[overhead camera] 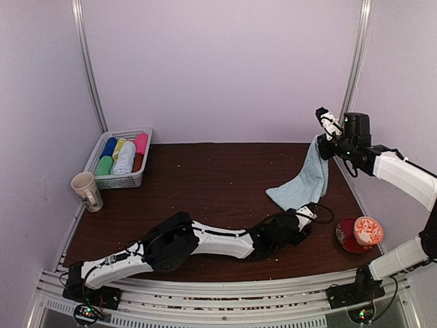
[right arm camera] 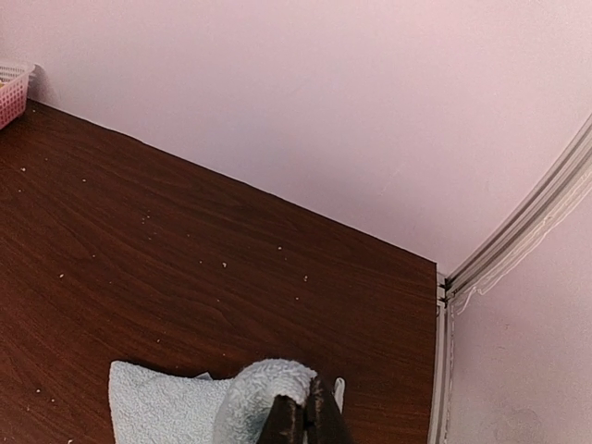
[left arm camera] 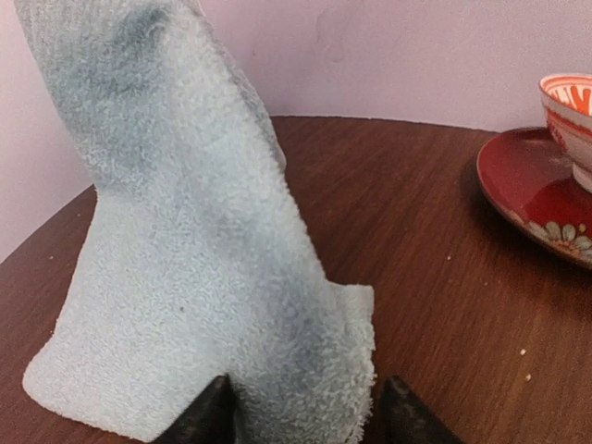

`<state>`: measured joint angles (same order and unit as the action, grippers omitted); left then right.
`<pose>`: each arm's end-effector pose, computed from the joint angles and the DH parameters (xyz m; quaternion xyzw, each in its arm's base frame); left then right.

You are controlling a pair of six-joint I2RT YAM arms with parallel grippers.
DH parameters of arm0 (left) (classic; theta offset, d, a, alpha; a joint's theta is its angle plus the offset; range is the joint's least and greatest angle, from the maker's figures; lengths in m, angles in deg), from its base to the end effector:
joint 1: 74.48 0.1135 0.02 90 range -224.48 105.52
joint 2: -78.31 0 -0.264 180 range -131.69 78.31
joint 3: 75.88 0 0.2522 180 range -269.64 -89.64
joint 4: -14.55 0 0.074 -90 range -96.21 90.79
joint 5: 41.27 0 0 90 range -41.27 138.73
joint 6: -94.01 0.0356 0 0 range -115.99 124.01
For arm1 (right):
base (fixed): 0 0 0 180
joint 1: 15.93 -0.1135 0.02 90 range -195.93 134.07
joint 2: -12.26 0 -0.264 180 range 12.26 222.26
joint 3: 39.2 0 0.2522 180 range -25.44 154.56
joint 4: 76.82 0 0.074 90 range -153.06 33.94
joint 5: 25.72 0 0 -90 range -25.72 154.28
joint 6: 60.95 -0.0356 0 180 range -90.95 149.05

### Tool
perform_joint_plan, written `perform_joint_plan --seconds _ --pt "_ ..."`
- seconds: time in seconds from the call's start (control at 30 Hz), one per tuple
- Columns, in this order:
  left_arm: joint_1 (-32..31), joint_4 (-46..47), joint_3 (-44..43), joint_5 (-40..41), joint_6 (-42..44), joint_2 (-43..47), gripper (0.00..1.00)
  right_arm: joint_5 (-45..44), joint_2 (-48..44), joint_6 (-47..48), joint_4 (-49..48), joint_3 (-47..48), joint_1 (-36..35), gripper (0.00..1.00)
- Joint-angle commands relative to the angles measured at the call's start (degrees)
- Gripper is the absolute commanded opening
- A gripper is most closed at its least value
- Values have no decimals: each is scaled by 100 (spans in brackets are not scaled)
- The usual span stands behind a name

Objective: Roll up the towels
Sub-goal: Place the towel at the center of the board.

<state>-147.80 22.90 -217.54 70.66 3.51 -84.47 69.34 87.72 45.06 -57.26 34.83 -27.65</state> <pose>0.1883 -0.5822 0.0771 0.3598 0.6878 -0.2491 0.5792 0.3010 0.0656 0.3235 -0.2216 0.7933 0.0152 0.5669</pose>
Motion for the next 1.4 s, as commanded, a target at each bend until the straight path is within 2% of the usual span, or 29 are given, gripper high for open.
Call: perform_joint_plan --seconds 0.0,0.1,0.13,0.2,0.27,0.47,0.63,0.83,0.97,1.07,1.23,1.37 --pt "53 520 -194 250 146 -93 42 216 -280 -107 -118 -125 -12 0" --pt "76 547 -187 408 111 -45 7 274 -295 -90 -119 -152 -15 0" --pt "81 489 -168 488 80 16 0 284 -291 -77 -122 -163 -14 0" --pt "91 393 97 617 42 306 0 289 -282 -19 -118 -173 -12 0" --pt "90 357 757 727 -8 929 0 243 -278 54 -101 -174 -5 0" --pt "90 663 4309 965 -392 3749 0 109 -374 492 145 -80 22 0" --pt "89 368 6428 547 -715 5960 0 562 -590 1379 1041 133 -8 0" --pt "133 -477 7553 -448 -1189 7587 0 892 -728 2313 2162 214 -146 0" --pt "384 -961 7864 -745 -1365 8102 0 879 -409 2401 2251 170 -337 0" --pt "990 -1154 8183 -1175 -1728 8216 0 672 67 2259 2156 201 -603 0" --pt "1779 -949 8686 -1654 -2275 7674 0 -115 1140 1733 1666 258 -1136 0" --pt "1937 -1015 8556 -1105 -2455 6943 0 -1023 1980 1163 1325 509 -1472 0"
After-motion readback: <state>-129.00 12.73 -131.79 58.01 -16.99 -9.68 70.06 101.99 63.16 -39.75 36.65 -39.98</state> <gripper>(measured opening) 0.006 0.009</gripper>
